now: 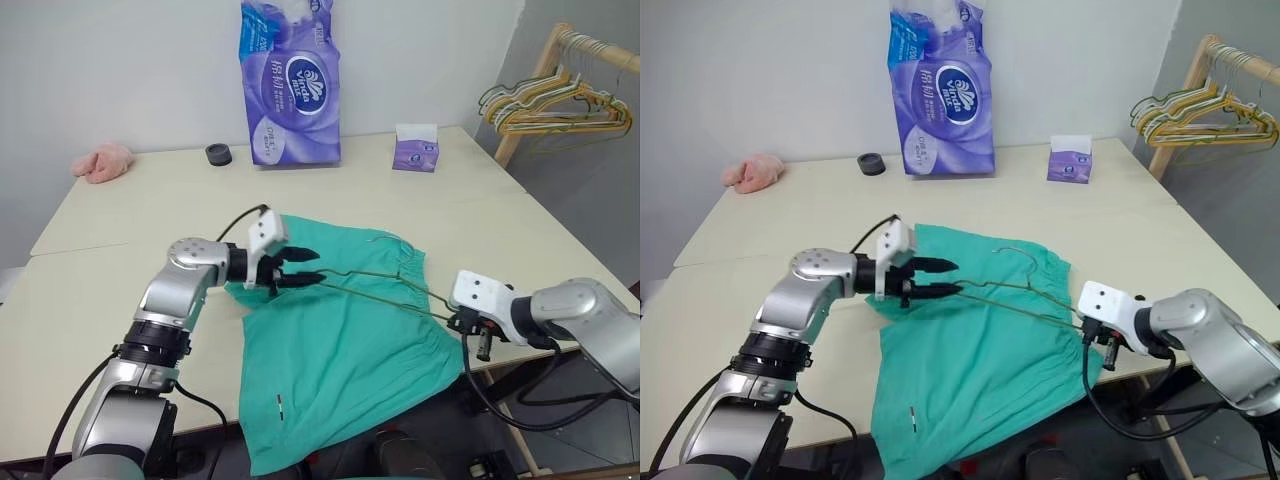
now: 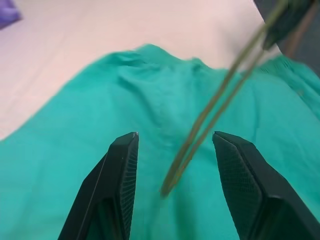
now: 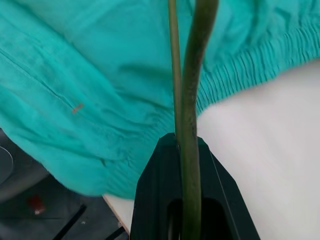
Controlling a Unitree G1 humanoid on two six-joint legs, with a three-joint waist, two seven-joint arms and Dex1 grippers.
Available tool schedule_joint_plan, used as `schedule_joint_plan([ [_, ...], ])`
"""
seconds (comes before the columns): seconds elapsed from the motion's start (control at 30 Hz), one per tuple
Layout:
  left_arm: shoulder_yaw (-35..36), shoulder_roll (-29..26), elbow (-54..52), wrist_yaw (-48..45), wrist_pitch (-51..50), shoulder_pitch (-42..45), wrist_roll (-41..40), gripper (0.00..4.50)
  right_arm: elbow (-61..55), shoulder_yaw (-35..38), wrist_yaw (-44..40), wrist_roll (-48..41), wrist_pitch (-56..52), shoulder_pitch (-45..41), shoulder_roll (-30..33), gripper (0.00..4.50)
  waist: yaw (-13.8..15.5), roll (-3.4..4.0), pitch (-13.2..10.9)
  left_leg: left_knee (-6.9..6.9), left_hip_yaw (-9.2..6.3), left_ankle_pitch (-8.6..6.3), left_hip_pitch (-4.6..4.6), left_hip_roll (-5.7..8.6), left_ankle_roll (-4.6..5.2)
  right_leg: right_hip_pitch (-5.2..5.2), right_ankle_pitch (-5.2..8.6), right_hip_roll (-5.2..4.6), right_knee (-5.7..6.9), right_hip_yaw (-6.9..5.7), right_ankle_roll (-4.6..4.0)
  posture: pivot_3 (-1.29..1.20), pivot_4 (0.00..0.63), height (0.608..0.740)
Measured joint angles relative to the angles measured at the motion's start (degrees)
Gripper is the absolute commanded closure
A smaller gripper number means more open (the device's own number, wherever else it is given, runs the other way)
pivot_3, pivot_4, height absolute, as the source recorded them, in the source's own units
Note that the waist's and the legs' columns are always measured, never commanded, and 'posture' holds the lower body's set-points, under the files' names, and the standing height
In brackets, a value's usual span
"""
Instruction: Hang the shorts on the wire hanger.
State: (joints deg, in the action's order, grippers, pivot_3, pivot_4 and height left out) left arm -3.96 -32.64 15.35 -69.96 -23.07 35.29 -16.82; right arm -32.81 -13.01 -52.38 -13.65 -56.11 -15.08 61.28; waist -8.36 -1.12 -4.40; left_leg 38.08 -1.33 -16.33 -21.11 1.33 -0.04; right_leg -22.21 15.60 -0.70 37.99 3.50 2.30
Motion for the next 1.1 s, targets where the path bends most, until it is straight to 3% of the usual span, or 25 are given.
schedule_joint_plan([
  [0.1, 2.17, -0.83, 1.55, 0.61, -2.13, -0.01, -1.25, 2.01, -1.76, 7.32, 0.33, -2.88, -2.38, 6.51, -0.30, 4.50, 0.14, -0.01, 0.00, -0.01, -0.02, 0.00, -0.04, 0.00, 0.00, -0.01, 0.00, 0.00, 0.00, -0.01, 0.00, -0.22, 0.057, 0.740],
  [0.3, 1.70, -1.38, -1.83, -1.44, -3.09, -5.58, -3.04, 2.01, -9.41, 26.31, 3.33, -7.26, -11.87, 24.86, -6.84, 4.50, 0.55, -0.04, 0.01, 0.02, -0.08, -0.03, -0.11, 0.01, -0.03, -0.01, -0.04, -0.04, 0.01, -0.03, -0.05, -0.24, 0.066, 0.740],
  [0.53, -1.02, -1.34, -7.13, -4.66, -2.63, -6.65, -3.57, 2.01, -8.58, 42.34, 7.42, -9.19, -19.67, 31.76, -15.38, 4.50, 0.28, -0.01, 0.02, 0.03, 0.07, -0.02, 0.20, 0.02, -0.02, 0.23, -0.02, -0.02, -0.03, 0.10, 0.11, -0.26, 0.070, 0.740],
  [0.73, -1.32, -0.30, -6.27, -4.63, -2.69, -4.65, -4.72, 2.01, -7.63, 42.77, 8.94, -10.94, -21.84, 32.36, -15.79, 4.50, -0.16, -0.02, 0.02, 0.00, 0.11, -0.02, 0.18, 0.01, -0.02, 0.19, -0.01, 0.10, -0.04, 0.17, 0.13, -0.27, 0.063, 0.740],
  [1.1, -2.55, 0.45, -3.23, -3.55, 3.54, -3.29, -1.83, 2.01, -1.30, 32.89, 9.52, -12.66, -19.46, 31.10, -11.59, 4.50, -0.67, -0.04, 0.02, -0.01, 0.15, -0.04, 0.14, 0.01, 0.02, 0.17, 0.01, 0.12, -0.09, 0.24, 0.16, -0.24, 0.060, 0.740],
])
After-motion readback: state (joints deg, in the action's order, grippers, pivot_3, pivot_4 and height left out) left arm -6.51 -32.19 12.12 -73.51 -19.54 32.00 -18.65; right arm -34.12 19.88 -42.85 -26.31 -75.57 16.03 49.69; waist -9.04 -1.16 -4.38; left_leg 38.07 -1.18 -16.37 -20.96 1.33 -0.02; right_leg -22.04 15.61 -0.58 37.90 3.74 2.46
